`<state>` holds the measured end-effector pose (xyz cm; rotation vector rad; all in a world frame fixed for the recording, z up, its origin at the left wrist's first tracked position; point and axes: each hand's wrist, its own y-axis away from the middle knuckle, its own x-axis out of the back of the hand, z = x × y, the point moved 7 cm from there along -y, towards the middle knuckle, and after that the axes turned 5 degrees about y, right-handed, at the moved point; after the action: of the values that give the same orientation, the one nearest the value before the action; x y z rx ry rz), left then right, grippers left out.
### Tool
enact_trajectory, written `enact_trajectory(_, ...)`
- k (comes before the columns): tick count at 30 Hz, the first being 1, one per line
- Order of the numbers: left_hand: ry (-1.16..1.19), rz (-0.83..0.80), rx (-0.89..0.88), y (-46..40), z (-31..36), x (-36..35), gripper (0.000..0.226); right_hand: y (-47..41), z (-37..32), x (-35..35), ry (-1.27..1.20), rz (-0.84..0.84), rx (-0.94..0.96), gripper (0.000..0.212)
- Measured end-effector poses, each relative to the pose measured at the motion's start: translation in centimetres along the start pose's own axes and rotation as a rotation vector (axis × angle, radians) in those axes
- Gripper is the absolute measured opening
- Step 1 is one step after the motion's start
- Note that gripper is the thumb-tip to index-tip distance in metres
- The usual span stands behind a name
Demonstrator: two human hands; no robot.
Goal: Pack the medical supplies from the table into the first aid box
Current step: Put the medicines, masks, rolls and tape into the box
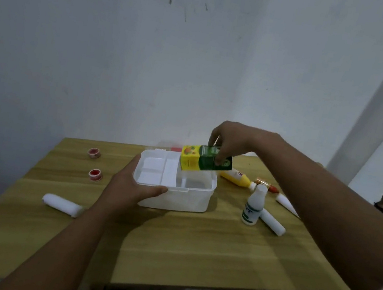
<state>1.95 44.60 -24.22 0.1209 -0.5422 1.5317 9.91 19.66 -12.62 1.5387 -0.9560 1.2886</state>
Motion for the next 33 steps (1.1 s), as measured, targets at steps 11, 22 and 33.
enact_trajectory(11, -0.04, -0.015, 0.051, -0.5, -1.5, -0.1, 0.102, -1.1, -6.9, -4.7, 0.209, 0.112, 0.061, 0.042)
enact_trajectory(22, -0.041, -0.003, 0.043, -0.6, -1.6, 0.0, 0.103, -3.1, -7.3, -9.5, 0.022, 0.162, 0.137, 0.025)
enact_trajectory(33, -0.048, 0.018, 0.044, -0.6, -2.0, 0.2, 0.11, 0.4, 4.5, -0.6, -0.344, 0.461, -0.073, 0.012)
